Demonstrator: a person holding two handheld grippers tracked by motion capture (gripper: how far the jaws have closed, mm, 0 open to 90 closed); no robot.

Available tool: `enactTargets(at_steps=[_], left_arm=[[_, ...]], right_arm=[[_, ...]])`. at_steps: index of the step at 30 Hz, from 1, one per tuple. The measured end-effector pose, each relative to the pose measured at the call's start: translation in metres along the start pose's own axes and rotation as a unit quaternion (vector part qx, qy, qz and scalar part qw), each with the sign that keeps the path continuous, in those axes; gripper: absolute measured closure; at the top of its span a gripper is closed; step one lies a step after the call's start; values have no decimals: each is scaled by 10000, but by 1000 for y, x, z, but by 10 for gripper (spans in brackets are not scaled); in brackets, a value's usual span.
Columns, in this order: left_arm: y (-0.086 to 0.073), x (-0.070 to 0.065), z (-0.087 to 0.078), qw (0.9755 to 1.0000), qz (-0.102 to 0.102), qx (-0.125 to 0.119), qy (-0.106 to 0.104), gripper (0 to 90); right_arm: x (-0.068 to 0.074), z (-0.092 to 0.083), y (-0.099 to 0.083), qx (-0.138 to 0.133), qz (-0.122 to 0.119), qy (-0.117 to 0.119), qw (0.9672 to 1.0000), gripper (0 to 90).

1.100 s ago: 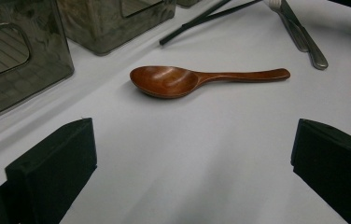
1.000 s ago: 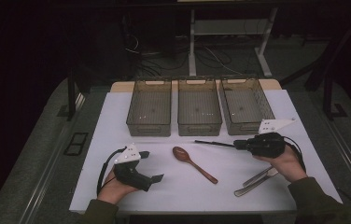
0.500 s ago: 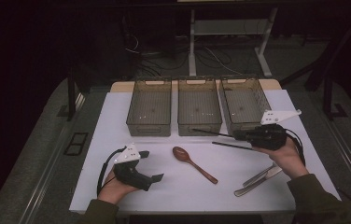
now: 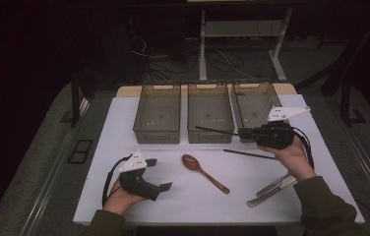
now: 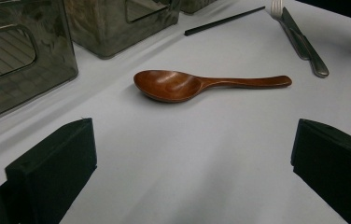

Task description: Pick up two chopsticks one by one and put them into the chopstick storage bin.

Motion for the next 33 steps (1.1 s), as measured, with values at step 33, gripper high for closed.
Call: enactTargets(at_steps=[33], left_arm=[[-2, 1, -3, 9999, 93, -47, 24, 0]], right_arm=[[0, 110, 78, 313, 120, -383, 9987, 852]])
Point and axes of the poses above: each handheld gripper's, and its own axes: z roughly forward along the jaws, y roughly out of its top, x roughly to its left, the point moved 6 cm from there along z, roughly forward along the jaws, and after that the axes turned 8 degrees about -y, right-handed, at the moved point
